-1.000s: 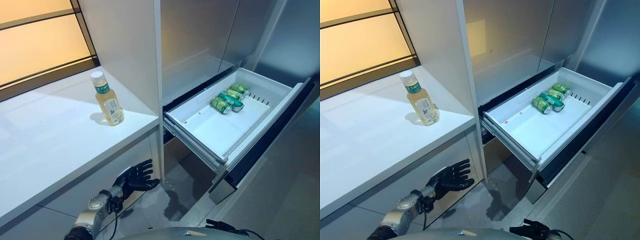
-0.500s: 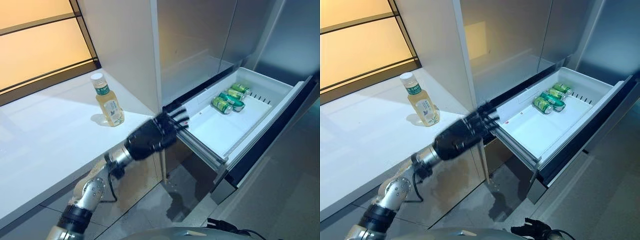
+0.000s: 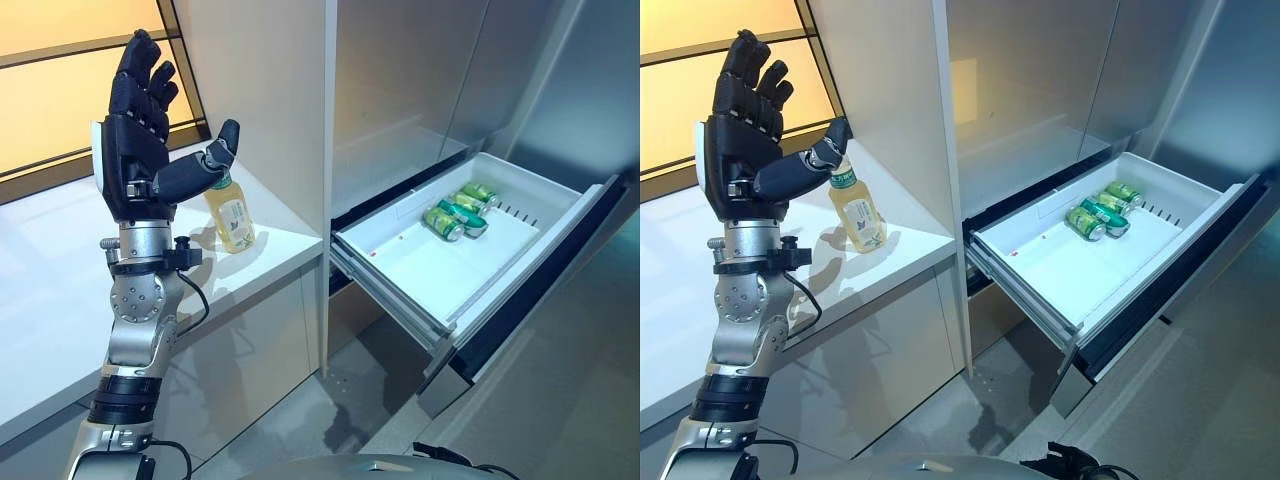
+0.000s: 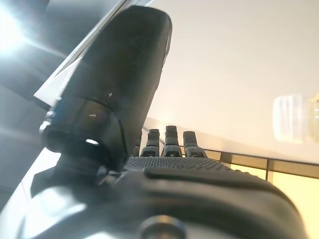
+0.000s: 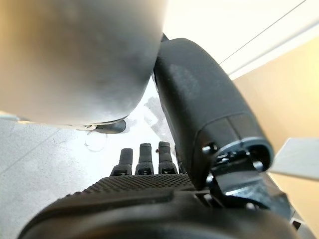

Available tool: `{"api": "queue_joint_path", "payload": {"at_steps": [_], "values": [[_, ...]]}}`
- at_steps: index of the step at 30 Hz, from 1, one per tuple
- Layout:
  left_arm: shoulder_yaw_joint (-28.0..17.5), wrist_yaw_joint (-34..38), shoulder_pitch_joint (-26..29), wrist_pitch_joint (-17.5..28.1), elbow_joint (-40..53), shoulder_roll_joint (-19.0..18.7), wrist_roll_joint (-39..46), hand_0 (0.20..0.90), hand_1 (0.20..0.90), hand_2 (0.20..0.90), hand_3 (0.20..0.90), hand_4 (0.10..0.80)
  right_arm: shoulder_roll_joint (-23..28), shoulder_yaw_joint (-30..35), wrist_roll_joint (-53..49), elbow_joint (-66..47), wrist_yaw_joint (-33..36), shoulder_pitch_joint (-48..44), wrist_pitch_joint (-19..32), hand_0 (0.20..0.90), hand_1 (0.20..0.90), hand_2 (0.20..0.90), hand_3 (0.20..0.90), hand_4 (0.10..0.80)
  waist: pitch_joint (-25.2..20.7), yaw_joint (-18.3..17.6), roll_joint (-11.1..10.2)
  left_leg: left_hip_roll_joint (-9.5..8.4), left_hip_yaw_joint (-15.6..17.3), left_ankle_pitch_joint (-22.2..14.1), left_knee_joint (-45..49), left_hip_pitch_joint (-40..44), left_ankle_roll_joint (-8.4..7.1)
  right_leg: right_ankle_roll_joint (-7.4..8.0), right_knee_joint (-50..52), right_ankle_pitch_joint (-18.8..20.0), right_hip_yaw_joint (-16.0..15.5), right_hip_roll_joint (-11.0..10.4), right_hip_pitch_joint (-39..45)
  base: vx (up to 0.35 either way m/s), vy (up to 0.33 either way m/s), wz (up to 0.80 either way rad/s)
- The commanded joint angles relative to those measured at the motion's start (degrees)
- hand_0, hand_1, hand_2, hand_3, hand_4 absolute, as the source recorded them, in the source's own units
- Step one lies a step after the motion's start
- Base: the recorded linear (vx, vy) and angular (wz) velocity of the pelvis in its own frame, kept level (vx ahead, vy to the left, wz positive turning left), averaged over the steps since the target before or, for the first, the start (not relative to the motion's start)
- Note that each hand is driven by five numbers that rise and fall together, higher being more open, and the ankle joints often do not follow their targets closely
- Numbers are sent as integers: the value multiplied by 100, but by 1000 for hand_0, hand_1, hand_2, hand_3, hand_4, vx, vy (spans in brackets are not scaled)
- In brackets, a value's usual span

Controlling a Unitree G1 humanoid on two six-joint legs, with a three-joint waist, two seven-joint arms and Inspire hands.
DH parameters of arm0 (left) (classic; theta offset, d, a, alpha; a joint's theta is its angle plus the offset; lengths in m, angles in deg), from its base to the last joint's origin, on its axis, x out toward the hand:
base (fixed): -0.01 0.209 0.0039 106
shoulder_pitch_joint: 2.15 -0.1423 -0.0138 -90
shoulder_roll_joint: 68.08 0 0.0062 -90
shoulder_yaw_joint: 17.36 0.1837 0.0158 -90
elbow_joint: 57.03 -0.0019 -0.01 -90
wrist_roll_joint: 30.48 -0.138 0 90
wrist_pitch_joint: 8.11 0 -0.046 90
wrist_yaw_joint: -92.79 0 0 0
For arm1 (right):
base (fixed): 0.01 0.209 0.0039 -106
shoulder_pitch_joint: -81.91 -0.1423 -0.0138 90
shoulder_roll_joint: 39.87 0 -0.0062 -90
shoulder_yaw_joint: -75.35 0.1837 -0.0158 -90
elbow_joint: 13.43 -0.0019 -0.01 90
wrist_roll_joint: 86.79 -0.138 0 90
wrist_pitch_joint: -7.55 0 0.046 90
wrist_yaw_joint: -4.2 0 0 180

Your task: Put drinks into fridge and close the fridge

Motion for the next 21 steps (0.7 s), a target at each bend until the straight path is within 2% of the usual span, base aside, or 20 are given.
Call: {"api": "queue_joint_path", "payload": {"at_steps": [1, 9, 21], "values": [[66, 475, 870, 234, -35, -279, -606, 900, 900, 900, 900, 800, -220, -280, 7, 159, -76, -61, 54, 900, 900, 900, 900, 800, -198, -60, 40, -124, 59, -718, 37, 158, 163, 237, 240, -8, 49, 16, -226, 11, 4, -3], [317, 677, 880, -206, -686, -324, -697, 900, 900, 900, 900, 800, -144, -263, 53, 176, -153, -117, 7, 900, 900, 900, 900, 800, -164, -107, 61, -109, 131, -709, 37, 192, 153, 247, 272, -13, 90, 24, -226, 2, 1, -1], [353, 1313, 948, -181, -1411, -411, -1084, 900, 900, 900, 900, 800, -114, -238, 129, 188, -186, -95, -21, 900, 900, 900, 900, 800, -204, -169, 73, -94, 195, -703, 37, 214, 133, 268, 295, -19, 115, 19, -230, 1, 1, 0]]}}
